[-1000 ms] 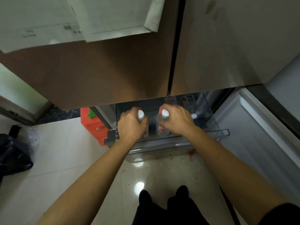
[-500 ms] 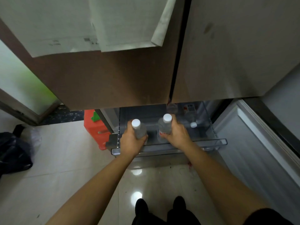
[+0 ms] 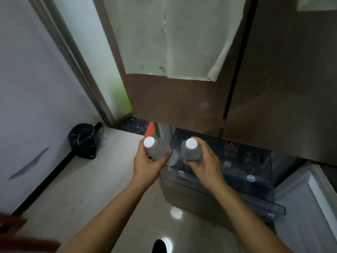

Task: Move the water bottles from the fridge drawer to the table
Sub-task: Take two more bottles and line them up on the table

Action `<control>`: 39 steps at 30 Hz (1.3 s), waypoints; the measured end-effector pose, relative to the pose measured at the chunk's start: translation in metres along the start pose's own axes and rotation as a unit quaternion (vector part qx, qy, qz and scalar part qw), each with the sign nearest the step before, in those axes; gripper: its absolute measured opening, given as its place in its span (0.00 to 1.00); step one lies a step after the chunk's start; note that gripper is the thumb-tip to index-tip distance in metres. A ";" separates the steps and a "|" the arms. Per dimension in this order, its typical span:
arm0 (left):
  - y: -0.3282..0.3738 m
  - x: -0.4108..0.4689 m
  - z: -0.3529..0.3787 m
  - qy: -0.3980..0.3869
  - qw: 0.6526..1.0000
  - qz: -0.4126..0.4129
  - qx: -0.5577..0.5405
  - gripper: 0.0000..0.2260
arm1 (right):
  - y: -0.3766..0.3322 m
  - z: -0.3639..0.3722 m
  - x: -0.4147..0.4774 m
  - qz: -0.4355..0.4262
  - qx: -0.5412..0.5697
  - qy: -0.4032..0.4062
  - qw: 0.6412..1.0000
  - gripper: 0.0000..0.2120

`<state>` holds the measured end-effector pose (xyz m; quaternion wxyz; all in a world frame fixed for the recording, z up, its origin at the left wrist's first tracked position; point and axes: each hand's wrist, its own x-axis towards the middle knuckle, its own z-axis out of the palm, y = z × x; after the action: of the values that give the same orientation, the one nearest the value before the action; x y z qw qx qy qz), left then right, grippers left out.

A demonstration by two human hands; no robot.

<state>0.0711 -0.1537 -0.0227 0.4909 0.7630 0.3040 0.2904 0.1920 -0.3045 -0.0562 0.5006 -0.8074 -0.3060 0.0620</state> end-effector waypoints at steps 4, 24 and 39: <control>0.013 -0.024 -0.059 0.069 0.998 0.005 0.003 0.27 | -0.039 0.037 0.006 -0.064 0.023 -0.069 0.995 0.36; -0.074 -0.301 -0.564 0.390 0.904 -0.121 0.126 0.32 | -0.384 0.399 -0.237 -0.325 0.093 -0.340 0.877 0.36; -0.198 -0.424 -0.822 0.537 0.812 -0.192 0.120 0.34 | -0.545 0.687 -0.391 -0.392 0.142 -0.494 0.763 0.39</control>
<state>-0.8479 0.0656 0.0195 0.1993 0.4646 0.6920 0.5154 -0.6372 0.1767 -0.0128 0.3695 -0.3942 -0.7887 0.2933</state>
